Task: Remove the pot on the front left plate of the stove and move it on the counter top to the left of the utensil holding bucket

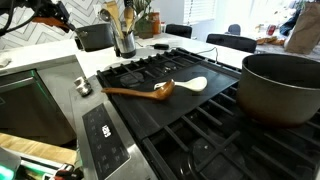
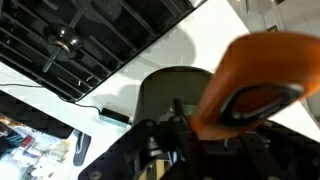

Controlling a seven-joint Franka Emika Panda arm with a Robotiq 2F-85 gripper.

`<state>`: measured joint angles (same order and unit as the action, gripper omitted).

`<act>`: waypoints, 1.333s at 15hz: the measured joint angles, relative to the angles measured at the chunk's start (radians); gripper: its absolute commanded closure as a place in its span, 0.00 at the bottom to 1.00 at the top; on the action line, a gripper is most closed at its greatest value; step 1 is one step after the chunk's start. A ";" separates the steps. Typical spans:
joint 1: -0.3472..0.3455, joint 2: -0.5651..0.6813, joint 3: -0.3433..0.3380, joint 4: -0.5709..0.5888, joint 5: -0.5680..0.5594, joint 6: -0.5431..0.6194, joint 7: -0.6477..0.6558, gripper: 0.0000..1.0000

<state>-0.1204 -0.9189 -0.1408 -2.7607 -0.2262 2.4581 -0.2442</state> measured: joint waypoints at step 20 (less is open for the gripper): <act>0.437 0.443 -0.109 0.108 0.233 0.549 -0.021 0.92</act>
<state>0.3169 -0.4760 -0.2494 -2.6526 0.0065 3.0075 -0.2654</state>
